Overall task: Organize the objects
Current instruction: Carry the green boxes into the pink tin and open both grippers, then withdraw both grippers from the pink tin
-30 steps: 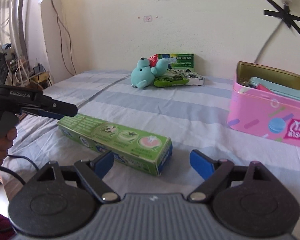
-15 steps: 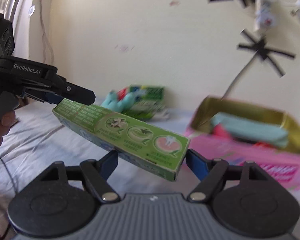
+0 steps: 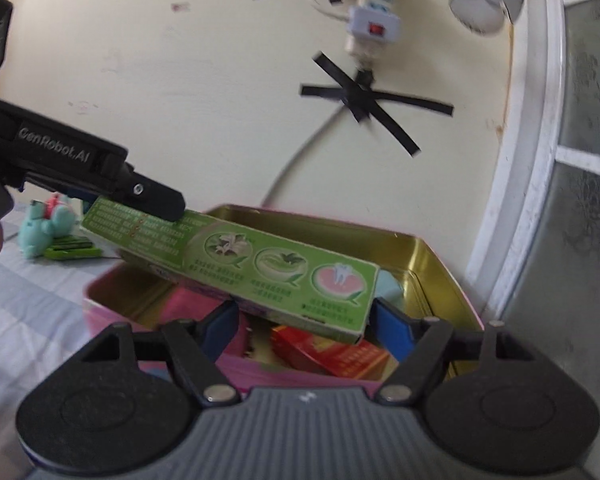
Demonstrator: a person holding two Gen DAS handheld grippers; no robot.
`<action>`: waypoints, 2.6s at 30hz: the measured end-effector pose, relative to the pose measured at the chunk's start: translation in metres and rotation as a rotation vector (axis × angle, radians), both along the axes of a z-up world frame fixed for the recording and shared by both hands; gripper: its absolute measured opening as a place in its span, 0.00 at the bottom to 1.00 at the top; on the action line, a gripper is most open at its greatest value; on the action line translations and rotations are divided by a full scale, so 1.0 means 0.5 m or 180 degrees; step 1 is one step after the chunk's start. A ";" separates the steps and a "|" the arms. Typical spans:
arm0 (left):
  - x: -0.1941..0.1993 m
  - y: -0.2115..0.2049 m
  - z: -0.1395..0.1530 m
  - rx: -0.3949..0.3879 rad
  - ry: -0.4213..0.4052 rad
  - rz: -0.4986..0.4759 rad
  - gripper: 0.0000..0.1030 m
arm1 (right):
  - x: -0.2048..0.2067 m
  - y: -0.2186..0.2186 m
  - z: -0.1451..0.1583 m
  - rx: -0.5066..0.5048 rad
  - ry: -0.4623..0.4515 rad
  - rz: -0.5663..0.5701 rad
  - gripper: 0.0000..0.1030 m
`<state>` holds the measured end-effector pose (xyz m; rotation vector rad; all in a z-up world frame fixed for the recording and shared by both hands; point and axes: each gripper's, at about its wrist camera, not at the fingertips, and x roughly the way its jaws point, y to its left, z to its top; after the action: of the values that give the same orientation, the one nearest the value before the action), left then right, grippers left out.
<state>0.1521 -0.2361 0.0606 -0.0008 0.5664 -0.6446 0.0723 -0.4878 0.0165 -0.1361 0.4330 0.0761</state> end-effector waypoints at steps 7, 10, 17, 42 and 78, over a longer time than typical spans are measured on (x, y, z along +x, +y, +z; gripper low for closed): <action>-0.012 -0.011 -0.022 0.0242 -0.0007 0.0135 0.82 | 0.015 -0.045 -0.031 0.0502 -0.0007 -0.0194 0.81; -0.033 -0.013 -0.015 0.0380 -0.0140 0.0183 0.82 | -0.002 -0.049 -0.031 0.0595 -0.0043 -0.0247 0.81; -0.091 0.003 -0.006 0.0498 -0.0218 0.0247 0.82 | -0.057 -0.039 -0.014 0.0930 -0.0169 -0.0346 0.82; -0.188 0.210 -0.088 0.0689 -0.0249 0.0700 0.89 | -0.176 0.152 -0.065 0.1497 0.0386 -0.0148 0.81; -0.030 0.625 -0.125 0.0216 0.0297 0.1839 0.92 | -0.014 0.505 -0.071 0.0962 0.0924 0.0827 0.79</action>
<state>0.1369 0.0763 -0.0018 -0.1273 0.6414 -0.0630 0.0653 -0.2352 -0.0190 0.1194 0.6863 0.4185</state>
